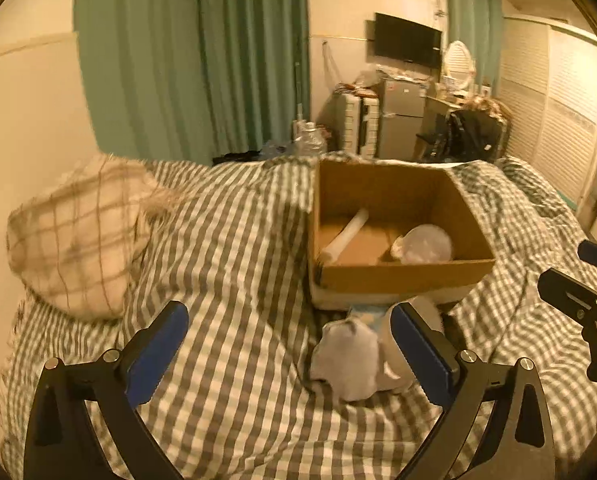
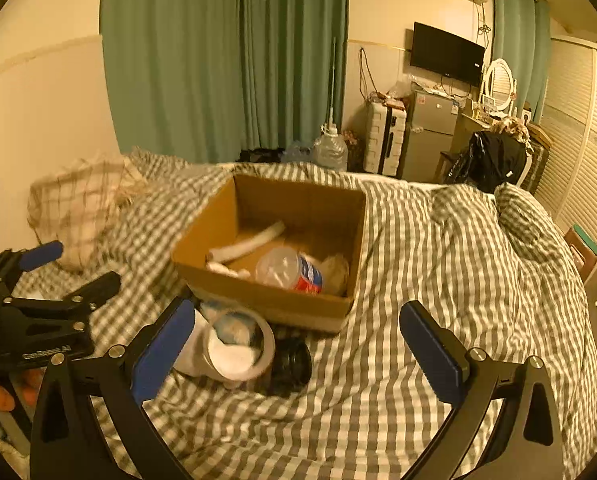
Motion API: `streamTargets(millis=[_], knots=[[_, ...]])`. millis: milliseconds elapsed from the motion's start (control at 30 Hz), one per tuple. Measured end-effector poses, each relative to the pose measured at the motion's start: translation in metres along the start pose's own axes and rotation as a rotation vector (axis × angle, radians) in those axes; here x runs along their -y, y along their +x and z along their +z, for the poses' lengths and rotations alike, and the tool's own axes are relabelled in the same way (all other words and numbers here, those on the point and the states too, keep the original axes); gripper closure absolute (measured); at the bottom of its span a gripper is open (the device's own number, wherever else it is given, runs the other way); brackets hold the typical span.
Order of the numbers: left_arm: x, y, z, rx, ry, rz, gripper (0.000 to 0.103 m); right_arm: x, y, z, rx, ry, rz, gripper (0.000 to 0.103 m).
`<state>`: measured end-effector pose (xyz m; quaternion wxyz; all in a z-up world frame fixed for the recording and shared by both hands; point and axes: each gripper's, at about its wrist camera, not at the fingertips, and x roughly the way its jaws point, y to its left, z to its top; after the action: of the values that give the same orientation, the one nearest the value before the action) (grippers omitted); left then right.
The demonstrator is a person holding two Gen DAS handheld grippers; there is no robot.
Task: Organize objects
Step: 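Grasp the white sock with the left tool while the right tool grasps the tape roll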
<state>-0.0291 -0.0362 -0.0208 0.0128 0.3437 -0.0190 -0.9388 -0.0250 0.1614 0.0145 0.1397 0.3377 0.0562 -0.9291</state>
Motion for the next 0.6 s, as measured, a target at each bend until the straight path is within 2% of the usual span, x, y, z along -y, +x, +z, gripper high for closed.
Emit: streamTargets(millis=[100,300,533,600], knots=[[0.000,0.017,-0.017,-0.027,-0.010,0.025,0.000,0.003,0.023,-0.010,-0.055,0.018,0.027,0.000],[0.005,0.058,-0.039,-0.143,-0.014,0.022,0.000,0.017,0.064,-0.025,-0.171,0.067,0.002,0.000],[0.020,0.095,-0.051,-0.253,0.035,-0.051,0.001,0.015,0.079,-0.026,-0.207,0.057,0.017,0.000],[0.024,0.103,-0.050,-0.263,0.036,-0.096,0.002,0.015,0.083,-0.028,-0.218,0.061,0.020,0.000]])
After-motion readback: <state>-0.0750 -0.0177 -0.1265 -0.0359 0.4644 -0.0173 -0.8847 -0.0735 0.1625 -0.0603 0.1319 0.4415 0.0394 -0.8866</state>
